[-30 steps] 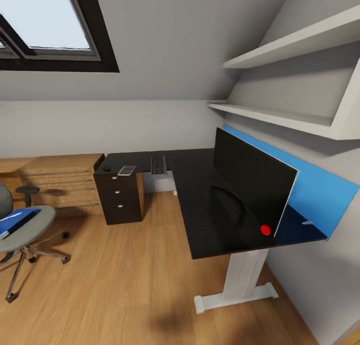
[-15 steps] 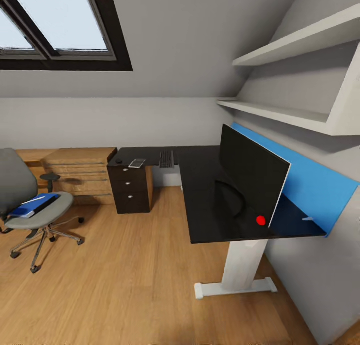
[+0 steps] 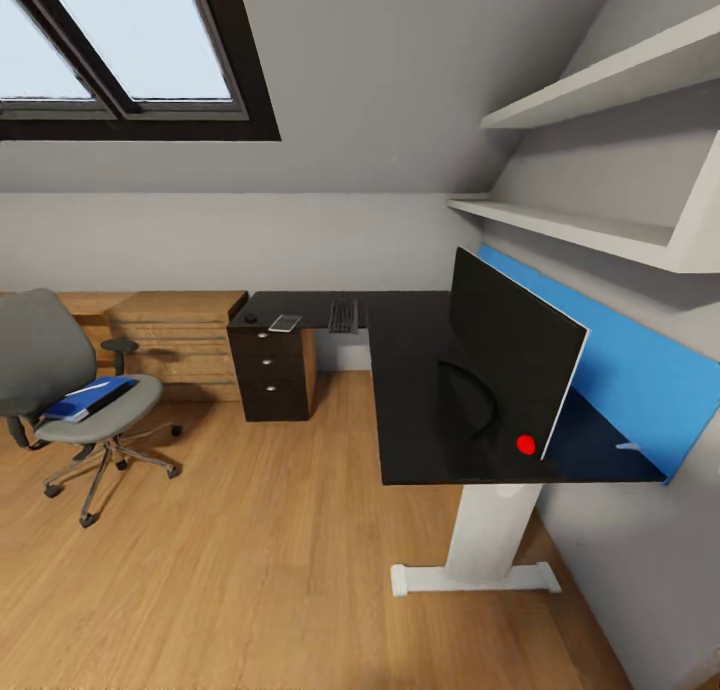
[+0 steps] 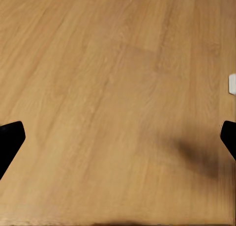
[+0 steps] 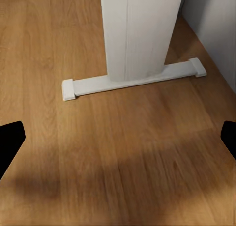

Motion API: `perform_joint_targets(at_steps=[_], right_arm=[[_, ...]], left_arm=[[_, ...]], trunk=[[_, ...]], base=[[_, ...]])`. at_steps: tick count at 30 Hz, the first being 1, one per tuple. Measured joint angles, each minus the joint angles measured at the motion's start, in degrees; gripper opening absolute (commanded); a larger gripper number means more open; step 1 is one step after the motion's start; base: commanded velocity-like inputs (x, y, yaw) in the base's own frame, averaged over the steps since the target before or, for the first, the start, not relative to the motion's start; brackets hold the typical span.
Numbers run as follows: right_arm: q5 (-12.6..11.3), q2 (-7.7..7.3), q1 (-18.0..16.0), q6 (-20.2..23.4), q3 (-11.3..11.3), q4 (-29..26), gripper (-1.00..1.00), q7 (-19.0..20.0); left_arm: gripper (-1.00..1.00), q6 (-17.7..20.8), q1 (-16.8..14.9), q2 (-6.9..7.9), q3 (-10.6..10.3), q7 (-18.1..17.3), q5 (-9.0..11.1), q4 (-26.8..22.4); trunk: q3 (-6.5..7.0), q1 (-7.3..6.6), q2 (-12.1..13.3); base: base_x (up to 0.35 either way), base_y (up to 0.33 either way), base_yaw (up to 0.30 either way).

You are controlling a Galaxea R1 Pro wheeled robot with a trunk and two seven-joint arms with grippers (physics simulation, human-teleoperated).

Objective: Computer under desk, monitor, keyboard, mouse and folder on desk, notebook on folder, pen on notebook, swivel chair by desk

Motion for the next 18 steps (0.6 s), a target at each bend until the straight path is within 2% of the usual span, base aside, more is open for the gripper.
perform_joint_targets(at_steps=[12, 18], right_arm=[[0.0, -0.01, 0.0, 0.0, 0.1, 0.0, 1.0, 0.0], [0.0, 0.01, 0.0, 0.0, 0.0, 0.0, 1.0, 0.0]], left_arm=[[1.0, 0.4, 0.0, -0.17, 0.0, 0.0, 0.0, 0.0], [1.0, 2.6, 0.0, -0.16, 0.0, 0.0, 0.0, 0.0]], trunk=[[-0.1, 0.0, 0.0], [-0.1, 0.01, 0.0]], base=[[-0.001, -0.297, 0.017], [-0.094, -0.257, 0.001]])
